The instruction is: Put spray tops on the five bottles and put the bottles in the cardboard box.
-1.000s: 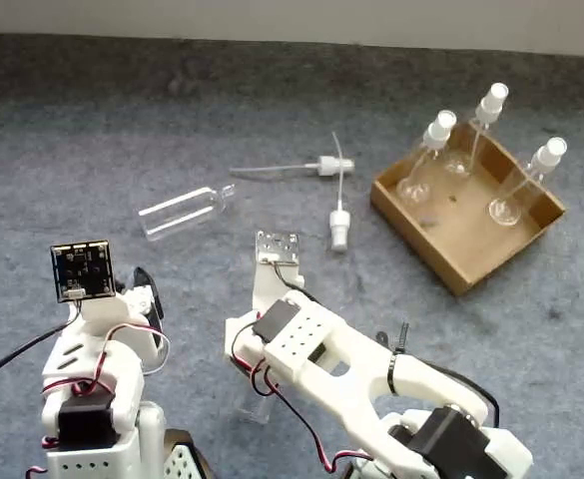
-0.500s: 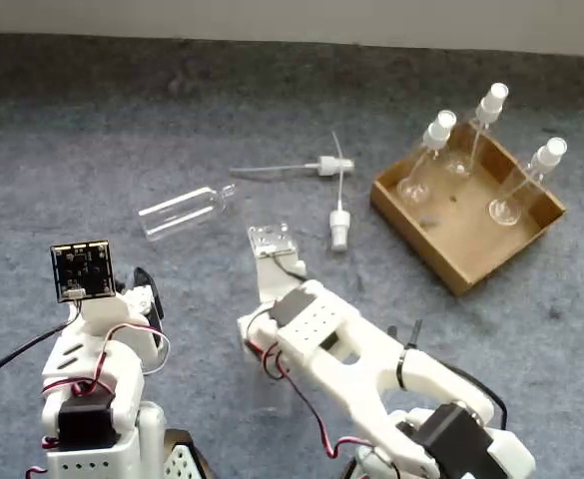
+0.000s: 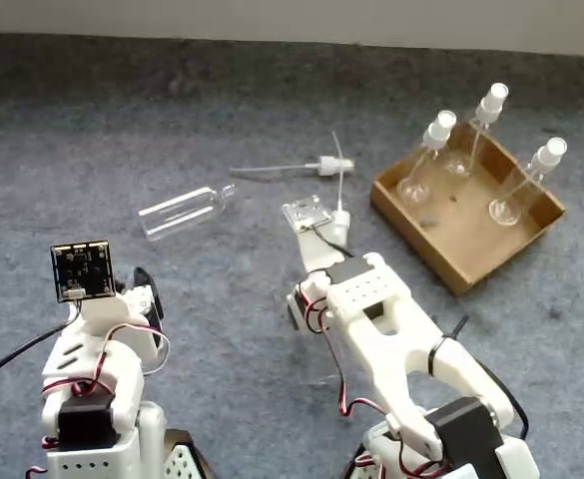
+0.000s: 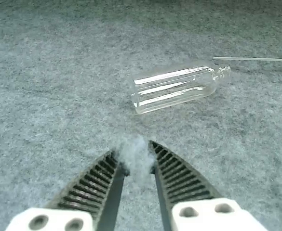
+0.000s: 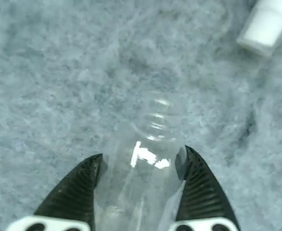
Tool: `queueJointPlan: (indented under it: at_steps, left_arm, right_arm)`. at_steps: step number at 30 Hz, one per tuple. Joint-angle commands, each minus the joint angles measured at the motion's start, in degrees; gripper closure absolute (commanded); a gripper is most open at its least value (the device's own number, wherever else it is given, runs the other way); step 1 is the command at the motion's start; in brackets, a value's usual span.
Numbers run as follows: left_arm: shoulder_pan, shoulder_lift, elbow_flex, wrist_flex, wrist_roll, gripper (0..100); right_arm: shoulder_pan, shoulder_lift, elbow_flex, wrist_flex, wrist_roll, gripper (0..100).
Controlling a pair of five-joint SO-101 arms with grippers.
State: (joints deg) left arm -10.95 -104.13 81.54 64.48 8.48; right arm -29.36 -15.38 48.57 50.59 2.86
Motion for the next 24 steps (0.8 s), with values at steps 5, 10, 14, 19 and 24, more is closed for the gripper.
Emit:
queueJointPlan:
  at_steps: [5,10,14,19,24]
  left_arm:
    - [0.13,-0.57,-0.22,-1.14,0.44,95]
    - [3.12,-0.57,-0.13,-0.97,0.44,95]
    - [3.3,-0.57,-0.13,-0.97,0.44,95]
    - [3.38,-0.57,-0.13,-1.05,0.44,95]
    - [3.47,-0.57,-0.13,-1.05,0.44,95]
  right_arm:
    - [3.56,-3.12,-0.75,-0.92,11.34,98.5]
    - [3.74,-14.9,-0.31,-0.84,11.69,98.5]
    - [4.7,-22.55,1.1,-0.84,11.69,98.1]
    - [9.54,-22.64,4.62,-1.1,18.46,97.8]
    - [10.68,-17.01,4.7,-0.92,22.24,97.8]
